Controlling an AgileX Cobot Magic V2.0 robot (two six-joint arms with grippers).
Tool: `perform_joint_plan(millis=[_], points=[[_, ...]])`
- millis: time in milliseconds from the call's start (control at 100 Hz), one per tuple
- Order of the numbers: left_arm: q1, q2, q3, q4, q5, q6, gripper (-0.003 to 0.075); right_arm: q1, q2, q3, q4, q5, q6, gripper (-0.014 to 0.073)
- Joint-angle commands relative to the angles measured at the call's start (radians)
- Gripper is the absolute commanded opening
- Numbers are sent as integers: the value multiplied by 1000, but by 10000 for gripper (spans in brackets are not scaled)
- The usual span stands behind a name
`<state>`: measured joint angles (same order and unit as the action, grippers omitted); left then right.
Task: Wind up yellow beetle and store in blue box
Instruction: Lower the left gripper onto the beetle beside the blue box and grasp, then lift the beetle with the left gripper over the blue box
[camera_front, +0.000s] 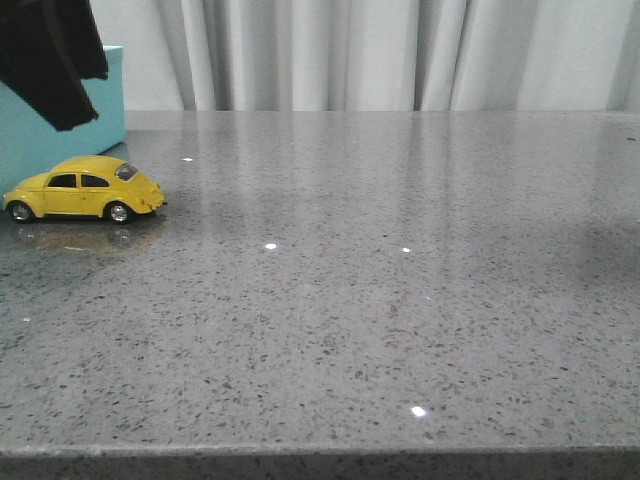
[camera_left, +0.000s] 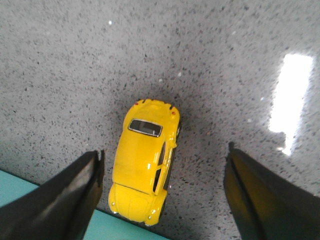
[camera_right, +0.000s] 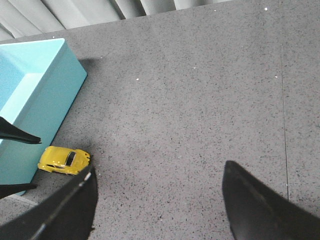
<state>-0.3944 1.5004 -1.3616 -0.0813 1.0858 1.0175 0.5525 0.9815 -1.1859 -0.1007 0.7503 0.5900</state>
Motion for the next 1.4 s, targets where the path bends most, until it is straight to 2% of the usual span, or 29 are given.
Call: perform_joint_plan(millis=[0,470,750,1080,1240,1390], points=[[-9,-13,-38,19,-26,15,472,1,-18,-22,-16,-76,-10,528],[-9,132,-38,134,-94,29,472,1,-18,-22,-16,-78,-10,528],[-9,176,-38,137,-98,29,468,1,-18,-22,-16,-78,-10,528],[-9,174,-38,137,-85,29,270,1,-18,-22,-16,-78,-10,528],[-9,174,-64,137,-47,29,229,1,-18,-22,-16,-78,-10,528],[-13,151,-187,122,-25,-14,228,1,-18,-22,-16,-81,-10,528]])
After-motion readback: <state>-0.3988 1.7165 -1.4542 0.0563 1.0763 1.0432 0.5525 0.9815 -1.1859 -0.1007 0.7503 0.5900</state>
